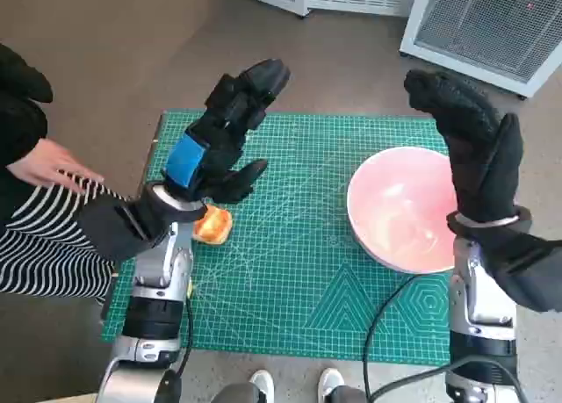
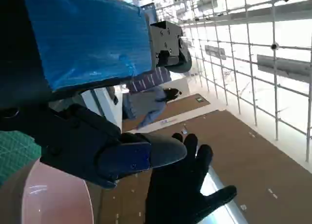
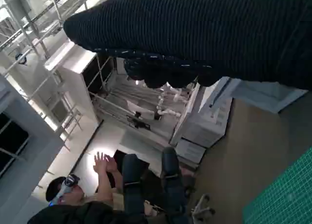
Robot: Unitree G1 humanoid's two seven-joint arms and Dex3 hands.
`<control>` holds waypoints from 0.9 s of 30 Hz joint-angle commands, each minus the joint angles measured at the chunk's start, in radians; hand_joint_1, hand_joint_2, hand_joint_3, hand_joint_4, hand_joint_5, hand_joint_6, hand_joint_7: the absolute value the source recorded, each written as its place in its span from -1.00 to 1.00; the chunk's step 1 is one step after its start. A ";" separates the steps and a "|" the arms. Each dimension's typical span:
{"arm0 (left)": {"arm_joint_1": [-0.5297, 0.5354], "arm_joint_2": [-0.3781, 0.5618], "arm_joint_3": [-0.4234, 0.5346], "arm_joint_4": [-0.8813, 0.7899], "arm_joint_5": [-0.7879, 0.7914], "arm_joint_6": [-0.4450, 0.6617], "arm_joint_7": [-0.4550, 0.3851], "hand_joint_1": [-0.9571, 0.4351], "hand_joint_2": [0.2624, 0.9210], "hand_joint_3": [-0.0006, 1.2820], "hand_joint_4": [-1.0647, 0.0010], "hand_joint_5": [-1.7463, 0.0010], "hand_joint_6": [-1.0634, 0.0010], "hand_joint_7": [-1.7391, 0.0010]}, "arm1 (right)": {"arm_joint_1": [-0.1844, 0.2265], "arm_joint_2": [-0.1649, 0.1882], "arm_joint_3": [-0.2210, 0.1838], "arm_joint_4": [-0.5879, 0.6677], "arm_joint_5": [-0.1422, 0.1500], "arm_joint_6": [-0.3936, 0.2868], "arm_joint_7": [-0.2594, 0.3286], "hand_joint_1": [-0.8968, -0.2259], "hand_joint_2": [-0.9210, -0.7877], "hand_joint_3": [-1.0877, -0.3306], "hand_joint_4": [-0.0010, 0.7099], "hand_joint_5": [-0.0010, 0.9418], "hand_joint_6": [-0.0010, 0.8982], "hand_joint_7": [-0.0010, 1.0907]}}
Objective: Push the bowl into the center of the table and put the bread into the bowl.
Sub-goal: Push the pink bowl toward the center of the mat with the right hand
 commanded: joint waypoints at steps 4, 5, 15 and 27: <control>-0.014 0.003 0.008 0.013 -0.007 -0.023 -0.004 -0.62 0.84 -0.31 1.00 0.74 1.00 0.39 | 0.004 -0.002 0.004 0.020 -0.015 0.005 0.003 -0.33 -1.00 0.19 -0.57 -0.99 -0.94 -0.13; -0.015 0.003 0.009 0.016 -0.008 -0.025 -0.005 -0.62 0.84 -0.31 1.00 0.74 1.00 0.39 | 0.002 -0.002 0.004 0.022 -0.016 0.005 0.003 -0.33 -1.00 0.20 -0.57 -0.99 -0.94 -0.12; -0.017 -0.001 0.014 0.034 -0.016 -0.039 -0.013 -0.61 0.91 -0.38 1.00 0.74 1.00 0.40 | -0.004 -0.003 0.004 0.035 -0.014 0.004 0.005 -0.36 -1.00 0.23 -0.55 -0.99 -0.94 -0.12; -0.015 -0.004 0.016 0.034 -0.019 -0.038 -0.010 -0.61 0.95 -0.44 1.00 0.74 1.00 0.40 | 0.002 -0.024 -0.008 0.031 -0.001 0.010 0.016 -0.37 -1.00 0.24 -0.55 -0.99 -0.94 -0.12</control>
